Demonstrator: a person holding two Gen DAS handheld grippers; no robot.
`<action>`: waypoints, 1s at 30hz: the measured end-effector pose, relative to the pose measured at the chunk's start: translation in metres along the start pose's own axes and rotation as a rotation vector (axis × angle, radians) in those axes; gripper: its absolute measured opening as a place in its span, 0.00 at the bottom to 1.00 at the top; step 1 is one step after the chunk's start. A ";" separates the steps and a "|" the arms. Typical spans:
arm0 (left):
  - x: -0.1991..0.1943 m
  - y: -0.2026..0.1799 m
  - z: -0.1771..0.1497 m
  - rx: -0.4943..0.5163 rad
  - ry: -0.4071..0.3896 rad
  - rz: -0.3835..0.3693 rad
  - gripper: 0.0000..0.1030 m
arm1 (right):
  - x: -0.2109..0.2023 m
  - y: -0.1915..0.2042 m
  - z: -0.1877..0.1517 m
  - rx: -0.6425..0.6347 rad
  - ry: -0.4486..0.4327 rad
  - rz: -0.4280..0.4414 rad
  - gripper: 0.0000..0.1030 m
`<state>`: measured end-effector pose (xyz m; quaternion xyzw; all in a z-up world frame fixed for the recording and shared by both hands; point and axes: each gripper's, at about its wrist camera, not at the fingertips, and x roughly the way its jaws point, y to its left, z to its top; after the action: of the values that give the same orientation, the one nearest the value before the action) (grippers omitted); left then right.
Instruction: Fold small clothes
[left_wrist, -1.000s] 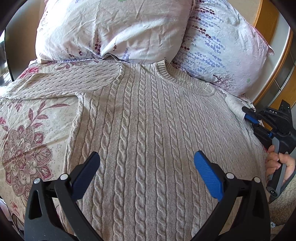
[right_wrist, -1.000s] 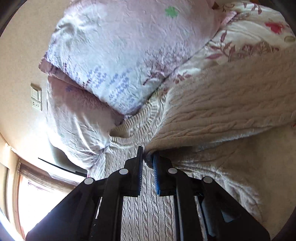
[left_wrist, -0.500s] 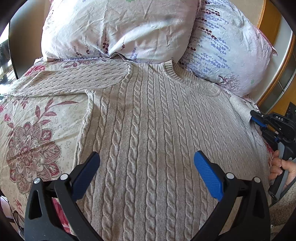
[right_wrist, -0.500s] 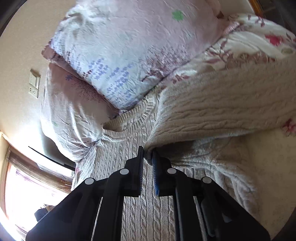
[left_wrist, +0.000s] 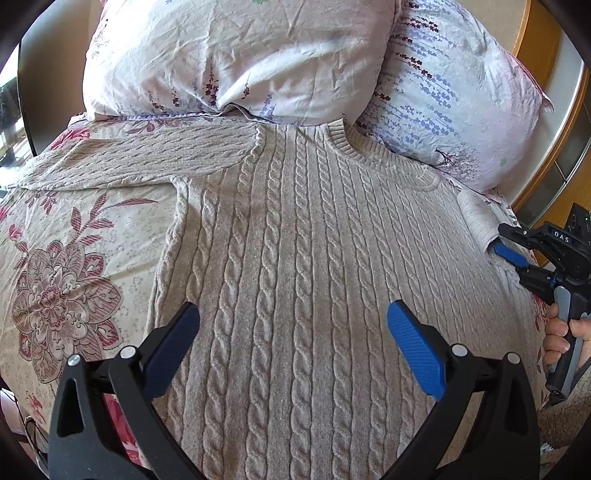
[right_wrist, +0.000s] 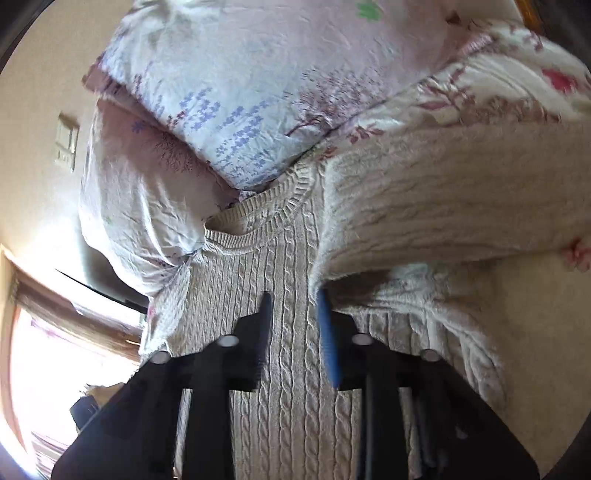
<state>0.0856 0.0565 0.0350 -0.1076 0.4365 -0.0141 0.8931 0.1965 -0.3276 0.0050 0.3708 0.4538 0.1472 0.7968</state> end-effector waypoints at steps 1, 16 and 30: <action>0.000 0.001 -0.001 -0.006 0.003 0.003 0.98 | -0.001 -0.003 0.001 0.012 -0.011 0.004 0.53; -0.001 0.007 -0.002 -0.022 0.011 0.013 0.98 | 0.010 -0.005 0.025 -0.001 -0.061 -0.122 0.11; 0.002 0.009 -0.001 -0.023 0.012 0.013 0.98 | -0.081 -0.030 0.009 0.143 -0.179 -0.135 0.54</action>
<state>0.0854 0.0645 0.0316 -0.1150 0.4428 -0.0039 0.8892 0.1570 -0.3985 0.0358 0.4072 0.4142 0.0269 0.8136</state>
